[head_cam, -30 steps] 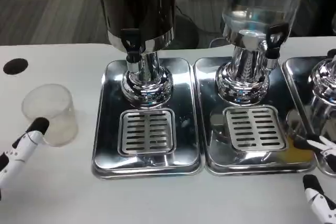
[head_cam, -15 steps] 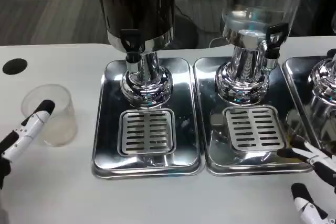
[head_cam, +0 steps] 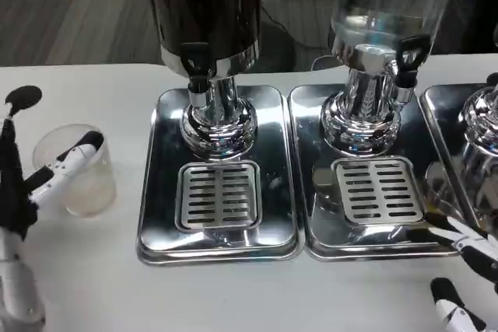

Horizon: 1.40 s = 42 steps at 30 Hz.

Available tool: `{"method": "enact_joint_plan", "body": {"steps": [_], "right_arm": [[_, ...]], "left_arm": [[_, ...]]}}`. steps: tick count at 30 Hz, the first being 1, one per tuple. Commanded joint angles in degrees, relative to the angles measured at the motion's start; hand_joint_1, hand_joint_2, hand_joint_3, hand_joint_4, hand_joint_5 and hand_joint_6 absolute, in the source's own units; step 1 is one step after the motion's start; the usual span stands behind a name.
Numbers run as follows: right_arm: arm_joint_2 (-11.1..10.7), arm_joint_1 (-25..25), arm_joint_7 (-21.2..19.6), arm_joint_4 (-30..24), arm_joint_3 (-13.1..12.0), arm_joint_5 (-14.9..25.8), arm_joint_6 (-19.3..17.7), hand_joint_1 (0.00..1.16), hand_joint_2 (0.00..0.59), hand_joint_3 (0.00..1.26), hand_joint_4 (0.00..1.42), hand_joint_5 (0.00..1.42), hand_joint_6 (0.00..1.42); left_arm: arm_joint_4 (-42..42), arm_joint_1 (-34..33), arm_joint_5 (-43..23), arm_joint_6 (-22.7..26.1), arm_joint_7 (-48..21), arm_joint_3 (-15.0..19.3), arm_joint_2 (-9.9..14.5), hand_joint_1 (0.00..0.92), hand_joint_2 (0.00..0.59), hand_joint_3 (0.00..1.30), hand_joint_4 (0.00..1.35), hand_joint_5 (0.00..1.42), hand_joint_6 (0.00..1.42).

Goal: Grasp the cup under the faucet to collect the drink, then remove the cup.

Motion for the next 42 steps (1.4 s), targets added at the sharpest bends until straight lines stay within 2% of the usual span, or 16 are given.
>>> {"method": "enact_joint_plan", "body": {"steps": [1,5,15,23,30,42], "right_arm": [[-0.6,0.0,1.0,0.6,-0.3,1.4,-1.6,0.44,0.475,0.29,0.11,0.08,0.0],[-0.4,-0.4,1.2,1.9,-0.2,2.3,-2.6,0.42,0.497,0.29,0.11,0.08,0.0],[-0.5,-0.9,1.7,4.0,-0.3,3.8,-4.7,0.41,0.508,0.31,0.13,0.08,0.0],[-0.1,-1.3,1.8,5.4,-0.5,4.8,-6.3,0.4,0.501,0.3,0.12,0.08,0.0],[0.0,-1.6,1.8,6.2,-0.5,4.8,-7.0,0.4,0.478,0.29,0.12,0.08,0.0],[0.0,-1.8,2.0,7.1,0.1,4.4,-7.6,0.4,0.472,0.29,0.12,0.08,0.0]], "left_arm": [[2.0,-2.1,1.9,1.3,0.1,-2.9,1.3,0.289,0.07,0.17,0.15,0.39,0.27],[3.0,-3.0,3.0,2.2,-0.3,-5.0,1.6,0.373,0.071,0.17,0.17,0.42,0.31],[2.6,-3.9,5.2,5.4,-2.1,-8.6,3.6,0.422,0.069,0.17,0.17,0.46,0.34],[3.5,-5.1,6.1,7.2,-3.3,-10.6,4.5,0.438,0.072,0.34,0.34,0.58,0.41],[4.4,-5.2,6.3,6.5,-2.6,-11.1,4.2,0.429,0.078,0.46,0.47,0.67,0.46],[2.2,-3.2,6.4,4.8,0.4,-10.2,3.8,0.418,0.083,0.49,0.51,0.7,0.49]]}}
